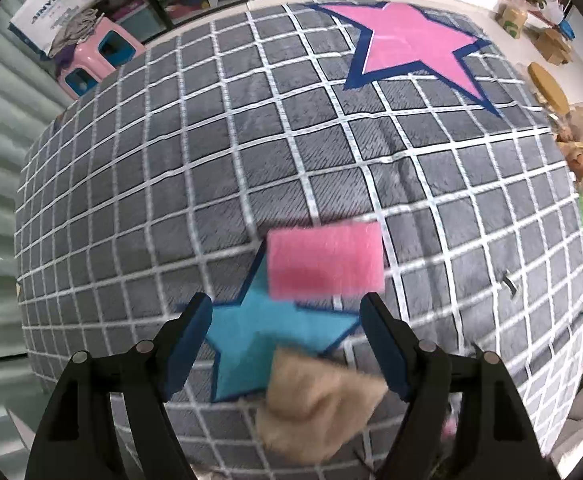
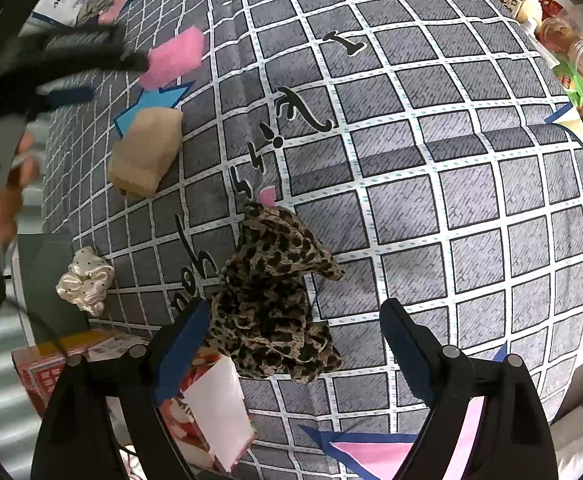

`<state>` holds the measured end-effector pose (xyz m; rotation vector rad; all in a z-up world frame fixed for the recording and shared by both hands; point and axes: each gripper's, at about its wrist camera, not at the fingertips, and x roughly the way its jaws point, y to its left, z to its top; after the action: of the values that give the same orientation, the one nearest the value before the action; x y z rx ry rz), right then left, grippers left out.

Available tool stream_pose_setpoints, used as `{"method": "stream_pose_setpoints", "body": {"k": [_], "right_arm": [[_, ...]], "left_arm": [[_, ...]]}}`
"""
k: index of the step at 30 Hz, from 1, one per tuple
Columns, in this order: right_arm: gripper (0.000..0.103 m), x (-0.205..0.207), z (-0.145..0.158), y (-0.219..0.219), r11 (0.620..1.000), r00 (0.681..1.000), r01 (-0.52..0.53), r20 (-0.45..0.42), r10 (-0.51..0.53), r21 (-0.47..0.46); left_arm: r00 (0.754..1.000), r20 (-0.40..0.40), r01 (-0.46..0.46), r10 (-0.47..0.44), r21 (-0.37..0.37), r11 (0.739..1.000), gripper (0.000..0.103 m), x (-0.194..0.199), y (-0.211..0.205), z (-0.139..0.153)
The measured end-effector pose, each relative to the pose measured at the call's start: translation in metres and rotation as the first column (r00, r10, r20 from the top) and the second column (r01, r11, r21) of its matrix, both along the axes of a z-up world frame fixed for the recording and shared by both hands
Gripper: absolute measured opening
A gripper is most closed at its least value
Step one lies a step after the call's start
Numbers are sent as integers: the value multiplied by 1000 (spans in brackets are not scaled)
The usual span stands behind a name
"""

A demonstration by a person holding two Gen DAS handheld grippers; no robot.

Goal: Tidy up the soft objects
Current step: 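Lift the pink foam sponge and leopard-print plush up off the mat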

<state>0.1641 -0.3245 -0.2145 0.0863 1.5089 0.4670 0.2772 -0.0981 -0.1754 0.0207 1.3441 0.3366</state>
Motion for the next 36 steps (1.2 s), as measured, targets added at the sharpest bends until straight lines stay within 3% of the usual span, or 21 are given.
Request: {"method": "stream_pose_setpoints", "body": {"k": [3, 5, 15, 20, 29, 31, 33, 35, 36], "right_arm": [[88, -3, -1, 9, 1000, 1000, -22, 16, 22, -16], [103, -4, -4, 18, 999, 999, -34, 26, 34, -34], [103, 4, -25, 54, 989, 997, -49, 51, 57, -142], [103, 3, -26, 56, 989, 997, -42, 57, 50, -143], [103, 1, -26, 53, 978, 993, -80, 75, 96, -193], [103, -1, -27, 57, 972, 990, -94, 87, 115, -217], [101, -3, -27, 60, 968, 986, -102, 102, 128, -229], [85, -9, -22, 67, 963, 979, -107, 140, 145, -246], [79, -10, -19, 68, 960, 973, -119, 160, 164, -255]], "left_arm": [[1000, -12, -13, 13, -8, 1000, 80, 12, 0, -12], [1000, 9, -22, 22, -11, 1000, 82, 17, 0, -13], [998, 29, -48, 48, -24, 999, 83, 29, 7, -2], [996, 61, -62, 65, -45, 997, 83, 24, 18, 8], [997, -44, -65, 64, -28, 997, 84, 42, 12, -32], [997, -27, -74, 74, -32, 997, 86, 45, 15, -34], [997, -31, -76, 75, -39, 996, 86, 44, 17, -35], [996, -39, -79, 77, -53, 995, 81, 44, 17, -35], [996, -37, -79, 76, -76, 994, 73, 43, 18, -34]]}}
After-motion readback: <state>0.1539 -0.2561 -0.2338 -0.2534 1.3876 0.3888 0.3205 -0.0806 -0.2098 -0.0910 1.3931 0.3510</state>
